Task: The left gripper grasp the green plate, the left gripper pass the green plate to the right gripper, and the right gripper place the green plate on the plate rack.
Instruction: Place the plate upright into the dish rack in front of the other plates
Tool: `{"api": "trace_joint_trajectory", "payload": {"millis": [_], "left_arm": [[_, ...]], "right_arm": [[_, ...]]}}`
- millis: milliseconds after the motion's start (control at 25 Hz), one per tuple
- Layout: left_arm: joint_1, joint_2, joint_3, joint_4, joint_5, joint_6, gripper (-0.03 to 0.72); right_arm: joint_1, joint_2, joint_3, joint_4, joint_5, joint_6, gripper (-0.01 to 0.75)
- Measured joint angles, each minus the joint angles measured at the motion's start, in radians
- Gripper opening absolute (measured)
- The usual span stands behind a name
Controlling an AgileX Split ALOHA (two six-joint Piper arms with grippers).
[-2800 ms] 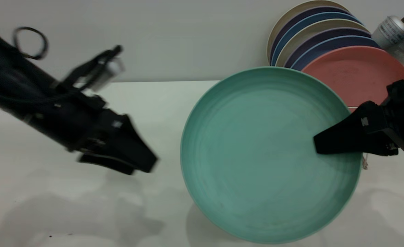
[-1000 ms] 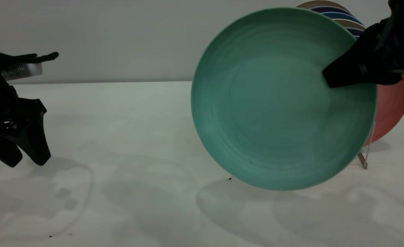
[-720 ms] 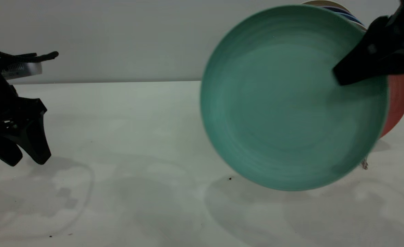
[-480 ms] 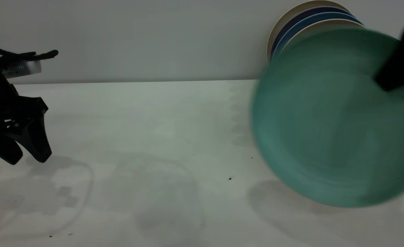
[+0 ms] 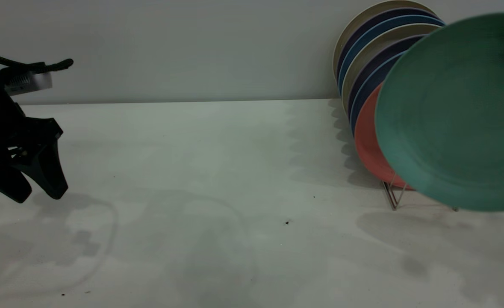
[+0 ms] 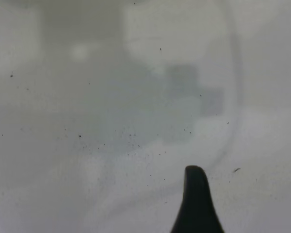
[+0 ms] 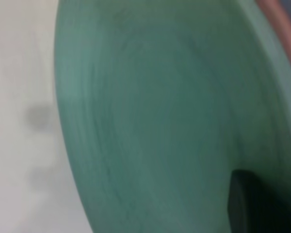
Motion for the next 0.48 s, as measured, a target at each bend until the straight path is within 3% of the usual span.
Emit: {"api": "trace_joint_trajectory", "payload": {"millis": [480], "left_arm": [[0.000,0.000,0.000,-0.001,0.000,0.001,0.568]], "right_arm": [[0.000,0.091,-0.100,0.001,-0.004,-0.332,0.073]]}}
